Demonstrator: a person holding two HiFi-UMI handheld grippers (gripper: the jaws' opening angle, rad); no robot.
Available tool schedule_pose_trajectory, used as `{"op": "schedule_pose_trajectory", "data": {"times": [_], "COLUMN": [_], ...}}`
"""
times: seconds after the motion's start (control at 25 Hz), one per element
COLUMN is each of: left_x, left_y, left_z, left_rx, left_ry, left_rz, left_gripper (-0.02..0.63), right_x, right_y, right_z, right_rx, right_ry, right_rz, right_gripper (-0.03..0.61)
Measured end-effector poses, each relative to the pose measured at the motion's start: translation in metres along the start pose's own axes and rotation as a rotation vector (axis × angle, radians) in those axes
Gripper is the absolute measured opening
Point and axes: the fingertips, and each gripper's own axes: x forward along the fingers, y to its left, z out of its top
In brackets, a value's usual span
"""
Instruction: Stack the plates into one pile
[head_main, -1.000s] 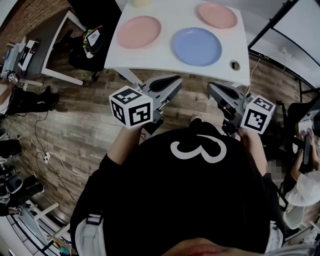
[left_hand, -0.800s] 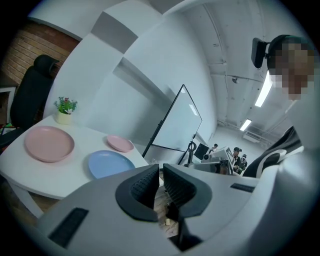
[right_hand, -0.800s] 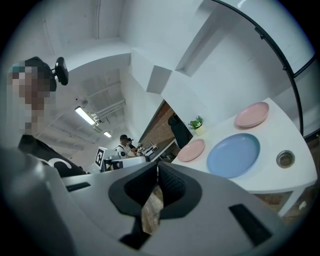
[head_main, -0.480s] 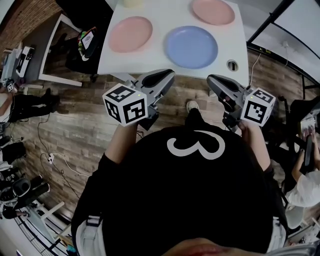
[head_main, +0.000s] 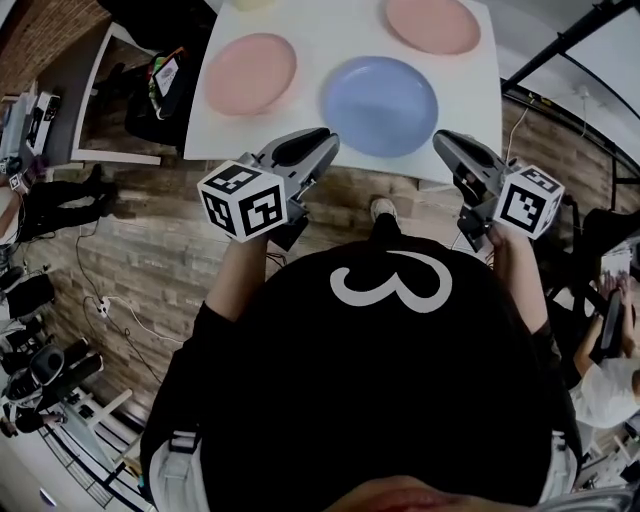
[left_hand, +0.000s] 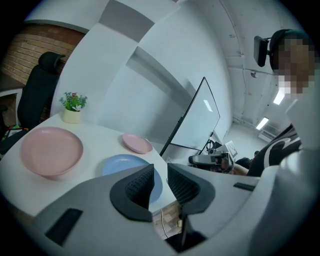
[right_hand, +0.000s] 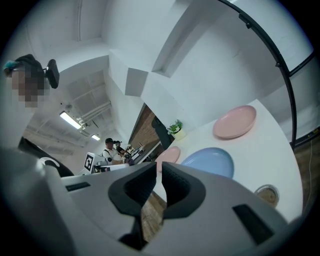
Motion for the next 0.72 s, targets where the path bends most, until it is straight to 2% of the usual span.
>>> {"op": "schedule_pose_trajectory", "data": {"times": [0.08,0.48,0.72], "left_x": [0.010,0.049,0.067], "left_y": [0.012,0.073,0.109], "left_z": [0.001,-0.007,-0.022], "left_rx": [-0.010,-0.092,-0.173], "left_ry": [0.011,0.069,0.111], "left_rz": [0.009,0.082,0.159], "left_gripper": [0.096,0.138,0.178], "right_x": [0.004,0.027,0.037], "right_y": [-0.016,-0.089,-0.122], "right_z": [0.005,0.002,-0.003], "right_rx": [0.010,0.053,0.034], "right_ry": [0.006,0.091,0.139], "right_rz": [-0.016,-0.098,-0.159], "right_gripper": [0.028,0.028,0.030]}}
